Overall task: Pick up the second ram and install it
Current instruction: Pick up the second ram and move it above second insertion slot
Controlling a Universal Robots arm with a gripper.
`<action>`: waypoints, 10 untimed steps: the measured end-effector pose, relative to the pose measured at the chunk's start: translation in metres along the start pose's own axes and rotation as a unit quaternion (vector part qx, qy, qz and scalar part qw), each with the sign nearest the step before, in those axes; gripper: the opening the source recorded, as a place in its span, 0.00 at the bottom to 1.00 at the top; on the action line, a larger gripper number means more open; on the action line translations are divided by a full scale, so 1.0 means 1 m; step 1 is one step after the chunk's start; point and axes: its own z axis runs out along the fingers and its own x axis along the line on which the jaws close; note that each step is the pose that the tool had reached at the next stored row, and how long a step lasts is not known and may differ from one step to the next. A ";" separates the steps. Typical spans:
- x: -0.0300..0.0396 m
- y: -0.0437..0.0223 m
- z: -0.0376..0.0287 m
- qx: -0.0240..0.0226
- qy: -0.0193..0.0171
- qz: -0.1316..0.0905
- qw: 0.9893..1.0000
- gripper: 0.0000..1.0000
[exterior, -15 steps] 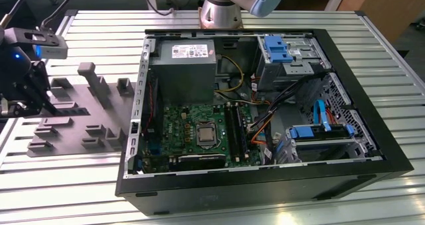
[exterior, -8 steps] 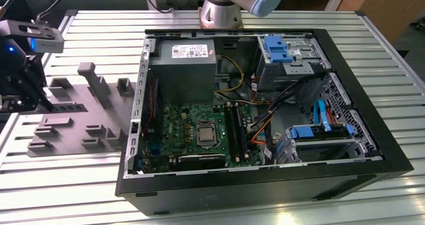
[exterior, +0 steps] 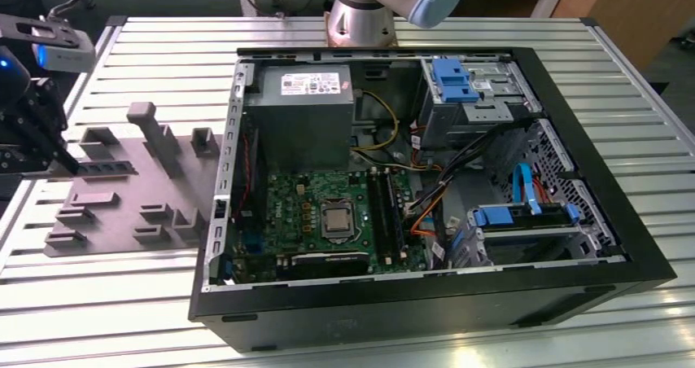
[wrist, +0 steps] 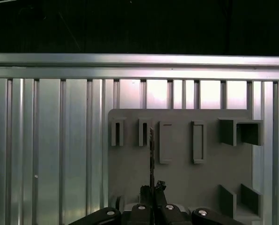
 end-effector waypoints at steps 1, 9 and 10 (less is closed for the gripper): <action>-0.0001 0.0000 -0.0023 0.000 0.000 0.000 1.000 0.14; -0.0010 -0.0002 -0.0219 0.000 0.000 0.000 1.000 0.14; -0.0011 -0.0002 -0.0241 0.000 0.000 0.000 1.000 0.14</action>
